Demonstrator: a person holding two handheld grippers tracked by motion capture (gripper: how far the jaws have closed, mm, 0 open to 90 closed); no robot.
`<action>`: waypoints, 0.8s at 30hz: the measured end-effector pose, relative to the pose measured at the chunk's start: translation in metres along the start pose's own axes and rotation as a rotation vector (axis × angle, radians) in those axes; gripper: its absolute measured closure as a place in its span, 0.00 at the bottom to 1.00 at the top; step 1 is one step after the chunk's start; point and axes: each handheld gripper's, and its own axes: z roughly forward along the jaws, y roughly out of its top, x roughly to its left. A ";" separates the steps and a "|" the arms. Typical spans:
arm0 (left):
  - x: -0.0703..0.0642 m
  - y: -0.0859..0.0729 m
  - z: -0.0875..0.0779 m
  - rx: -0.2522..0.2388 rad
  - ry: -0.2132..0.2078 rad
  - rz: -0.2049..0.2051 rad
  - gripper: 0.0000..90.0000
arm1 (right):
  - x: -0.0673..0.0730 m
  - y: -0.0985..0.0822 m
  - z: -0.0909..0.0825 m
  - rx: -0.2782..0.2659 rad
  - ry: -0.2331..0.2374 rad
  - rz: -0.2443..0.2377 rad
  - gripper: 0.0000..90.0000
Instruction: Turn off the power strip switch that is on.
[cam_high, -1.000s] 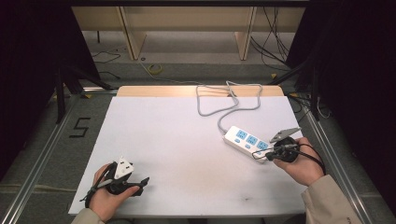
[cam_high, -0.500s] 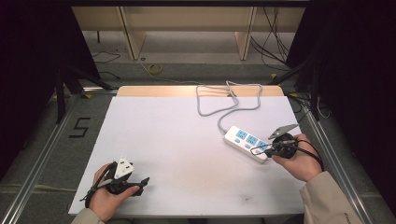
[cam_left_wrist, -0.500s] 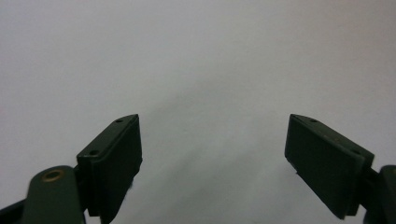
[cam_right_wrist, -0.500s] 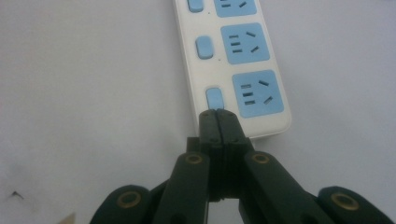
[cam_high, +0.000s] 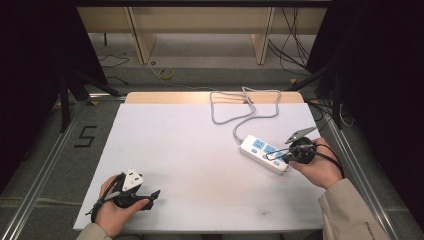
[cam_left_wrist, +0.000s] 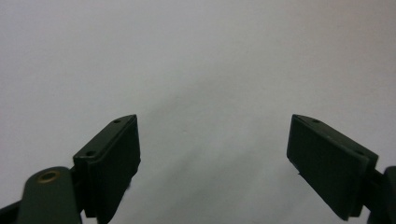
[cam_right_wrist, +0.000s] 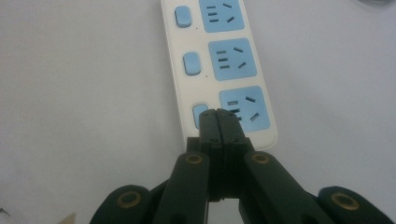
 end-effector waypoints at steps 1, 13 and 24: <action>0.000 0.000 0.000 0.001 0.000 0.001 0.19 | 0.000 0.000 0.000 0.000 0.000 0.000 1.00; 0.000 0.000 0.000 -0.004 0.002 0.000 0.19 | -0.005 0.008 0.003 0.009 -0.002 0.006 1.00; 0.000 0.000 0.000 -0.006 0.003 -0.001 0.19 | -0.006 0.015 0.010 0.032 0.001 0.002 1.00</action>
